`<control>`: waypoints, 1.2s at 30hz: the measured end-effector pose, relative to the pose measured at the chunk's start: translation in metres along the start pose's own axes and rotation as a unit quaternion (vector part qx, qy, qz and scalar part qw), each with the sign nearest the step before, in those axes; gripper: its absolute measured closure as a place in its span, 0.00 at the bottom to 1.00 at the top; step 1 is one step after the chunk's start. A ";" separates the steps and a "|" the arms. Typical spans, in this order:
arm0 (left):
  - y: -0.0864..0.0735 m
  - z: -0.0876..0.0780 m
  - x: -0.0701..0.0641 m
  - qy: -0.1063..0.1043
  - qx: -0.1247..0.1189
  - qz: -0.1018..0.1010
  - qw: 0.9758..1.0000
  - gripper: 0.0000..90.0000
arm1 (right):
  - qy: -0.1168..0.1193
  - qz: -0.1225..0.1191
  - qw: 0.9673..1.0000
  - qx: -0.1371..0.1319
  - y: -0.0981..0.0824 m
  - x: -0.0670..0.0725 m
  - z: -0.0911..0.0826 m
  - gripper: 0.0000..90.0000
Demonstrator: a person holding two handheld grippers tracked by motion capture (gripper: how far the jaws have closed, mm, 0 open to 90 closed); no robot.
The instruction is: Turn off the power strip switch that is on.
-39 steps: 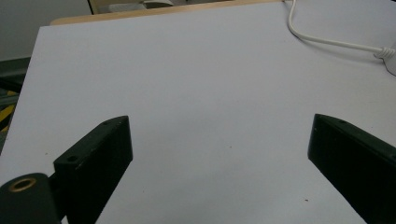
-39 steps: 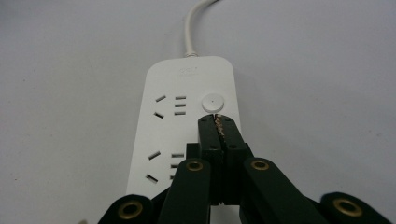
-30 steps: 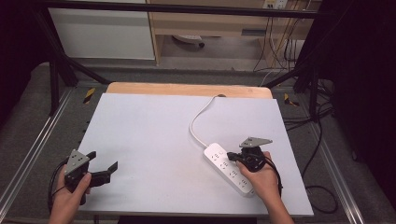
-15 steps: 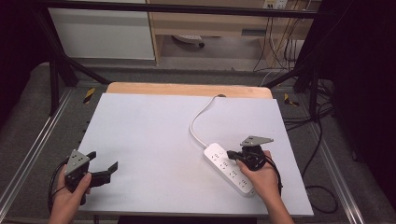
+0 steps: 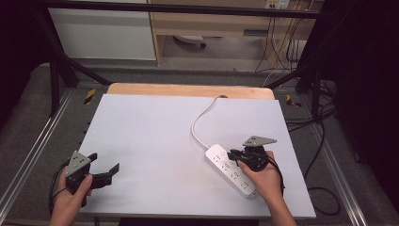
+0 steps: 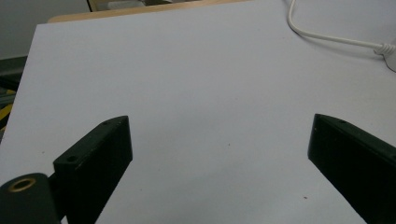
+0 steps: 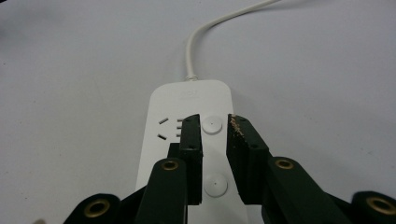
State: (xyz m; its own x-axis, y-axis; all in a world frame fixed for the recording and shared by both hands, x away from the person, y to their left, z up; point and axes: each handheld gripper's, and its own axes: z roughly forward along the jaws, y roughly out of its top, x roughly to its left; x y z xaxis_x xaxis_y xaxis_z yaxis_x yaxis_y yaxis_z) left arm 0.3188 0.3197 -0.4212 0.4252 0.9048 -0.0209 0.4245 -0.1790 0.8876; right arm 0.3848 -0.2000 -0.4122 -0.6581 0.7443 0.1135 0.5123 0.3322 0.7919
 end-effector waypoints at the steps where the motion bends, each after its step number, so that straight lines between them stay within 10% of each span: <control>1: 0.000 0.000 0.000 0.000 0.000 0.001 1.000 0.07 | 0.000 0.001 1.000 0.000 0.000 0.000 0.000 0.83; 36: 0.000 -0.001 -0.001 -0.004 -0.003 0.003 1.000 0.07 | -0.010 0.022 0.997 -0.075 0.008 -0.007 -0.022 0.42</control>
State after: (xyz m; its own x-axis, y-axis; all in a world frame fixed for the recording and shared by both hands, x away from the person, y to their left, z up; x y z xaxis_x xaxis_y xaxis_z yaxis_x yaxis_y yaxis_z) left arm 0.3181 0.3192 -0.4209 0.4335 0.9010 -0.0199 0.4172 -0.1810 0.8906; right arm 0.3810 -0.2149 -0.3938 -0.6255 0.7678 0.1386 0.4508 0.2106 0.8674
